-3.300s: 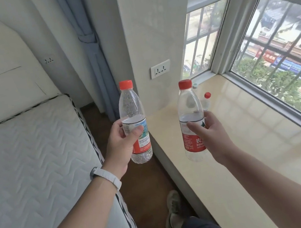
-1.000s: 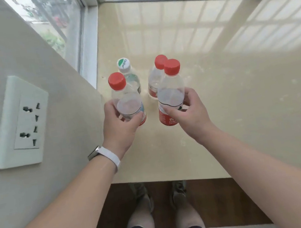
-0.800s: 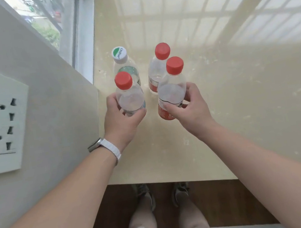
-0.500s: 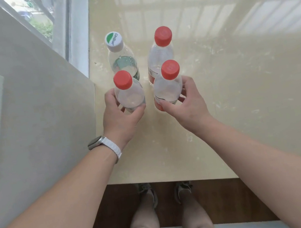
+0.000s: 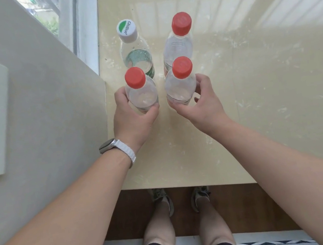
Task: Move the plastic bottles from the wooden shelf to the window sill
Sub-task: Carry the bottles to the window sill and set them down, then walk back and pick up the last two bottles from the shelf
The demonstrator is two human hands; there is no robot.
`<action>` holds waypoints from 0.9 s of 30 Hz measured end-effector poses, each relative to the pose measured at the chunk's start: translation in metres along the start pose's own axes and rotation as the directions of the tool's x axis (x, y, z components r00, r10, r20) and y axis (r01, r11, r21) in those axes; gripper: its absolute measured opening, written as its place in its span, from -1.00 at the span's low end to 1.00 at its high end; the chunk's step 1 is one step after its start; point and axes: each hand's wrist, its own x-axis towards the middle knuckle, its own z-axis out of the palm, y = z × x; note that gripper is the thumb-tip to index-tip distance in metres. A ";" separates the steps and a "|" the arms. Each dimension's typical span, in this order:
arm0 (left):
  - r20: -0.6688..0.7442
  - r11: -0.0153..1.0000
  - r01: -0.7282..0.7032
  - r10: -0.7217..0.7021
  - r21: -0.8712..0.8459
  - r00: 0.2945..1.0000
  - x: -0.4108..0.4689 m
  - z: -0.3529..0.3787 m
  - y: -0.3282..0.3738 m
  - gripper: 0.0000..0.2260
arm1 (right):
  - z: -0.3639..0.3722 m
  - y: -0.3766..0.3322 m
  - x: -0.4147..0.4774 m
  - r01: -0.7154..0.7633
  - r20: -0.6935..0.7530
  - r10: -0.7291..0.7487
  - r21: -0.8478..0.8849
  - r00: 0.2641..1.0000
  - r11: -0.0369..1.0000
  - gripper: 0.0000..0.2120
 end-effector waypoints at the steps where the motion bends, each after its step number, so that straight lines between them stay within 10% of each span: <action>1: -0.004 1.000 0.006 -0.006 0.016 1.000 -0.001 -0.001 0.001 -0.44 | -0.003 0.000 -0.002 -0.016 0.008 0.016 -0.011 1.000 1.000 -0.36; 8: 0.020 0.995 0.077 -0.078 0.064 0.997 -0.027 -0.030 0.024 -0.16 | -0.038 -0.025 -0.031 -0.034 0.061 0.043 -0.139 0.997 0.990 -0.26; 13: 0.011 0.981 0.085 -0.088 0.174 0.996 -0.074 -0.053 0.045 -0.35 | -0.077 -0.053 -0.061 0.061 0.114 -0.021 -0.359 0.993 0.931 -0.39; 27: 0.123 0.654 -0.448 0.480 0.610 0.868 -0.134 -0.086 0.187 -0.57 | -0.209 -0.141 -0.121 0.313 0.198 -0.247 -0.701 0.949 0.640 -0.46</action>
